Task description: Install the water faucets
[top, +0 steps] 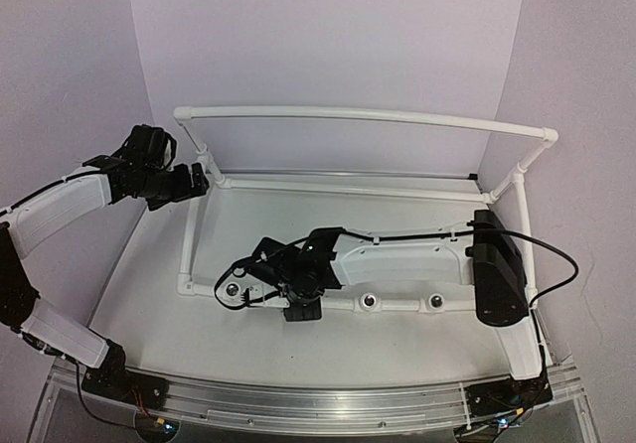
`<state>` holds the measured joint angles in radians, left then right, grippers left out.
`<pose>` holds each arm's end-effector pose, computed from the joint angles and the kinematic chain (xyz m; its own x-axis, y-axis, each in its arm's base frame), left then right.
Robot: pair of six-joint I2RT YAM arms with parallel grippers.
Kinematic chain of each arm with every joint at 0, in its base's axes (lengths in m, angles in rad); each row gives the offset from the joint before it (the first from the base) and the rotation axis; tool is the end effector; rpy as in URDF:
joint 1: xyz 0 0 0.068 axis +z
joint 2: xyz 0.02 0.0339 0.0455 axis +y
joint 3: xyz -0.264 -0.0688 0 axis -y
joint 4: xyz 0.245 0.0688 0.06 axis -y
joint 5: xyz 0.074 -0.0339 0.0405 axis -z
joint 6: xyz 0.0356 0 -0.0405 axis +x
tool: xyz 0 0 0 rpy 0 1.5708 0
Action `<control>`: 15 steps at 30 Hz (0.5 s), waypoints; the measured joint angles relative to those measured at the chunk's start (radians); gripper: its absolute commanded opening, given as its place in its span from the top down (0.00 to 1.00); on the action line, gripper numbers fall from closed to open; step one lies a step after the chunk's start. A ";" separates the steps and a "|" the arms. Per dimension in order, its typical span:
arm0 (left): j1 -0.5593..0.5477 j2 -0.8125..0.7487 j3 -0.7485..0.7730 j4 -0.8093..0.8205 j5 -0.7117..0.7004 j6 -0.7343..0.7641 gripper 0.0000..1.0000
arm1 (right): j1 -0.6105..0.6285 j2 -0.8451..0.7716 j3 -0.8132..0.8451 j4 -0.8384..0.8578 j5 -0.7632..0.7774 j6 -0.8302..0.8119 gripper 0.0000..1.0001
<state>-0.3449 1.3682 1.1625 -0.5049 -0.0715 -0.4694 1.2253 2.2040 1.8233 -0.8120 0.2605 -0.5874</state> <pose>0.2851 -0.0997 0.3094 -0.6770 -0.2362 -0.6971 -0.0224 0.9533 -0.3013 0.1664 0.4353 0.1902 0.2240 -0.9588 -0.1746 -0.9044 -0.1378 -0.4038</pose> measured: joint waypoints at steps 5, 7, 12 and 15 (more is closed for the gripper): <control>-0.004 0.000 0.000 0.000 0.000 0.000 0.00 | 0.000 0.001 0.000 -0.007 0.000 -0.013 0.72; -0.005 0.000 0.000 0.000 0.000 0.000 0.00 | 0.001 -0.001 0.000 -0.011 0.004 -0.015 0.75; -0.009 0.000 0.000 0.000 0.000 0.000 0.00 | 0.002 -0.003 0.000 -0.014 0.007 -0.003 0.85; -0.011 0.000 0.000 0.000 0.000 -0.001 0.00 | 0.002 -0.005 0.000 -0.014 0.007 0.000 0.91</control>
<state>-0.3557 1.3682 1.1625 -0.5045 -0.0719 -0.4701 1.2274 2.1992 1.8229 -0.8261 0.2680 -0.5879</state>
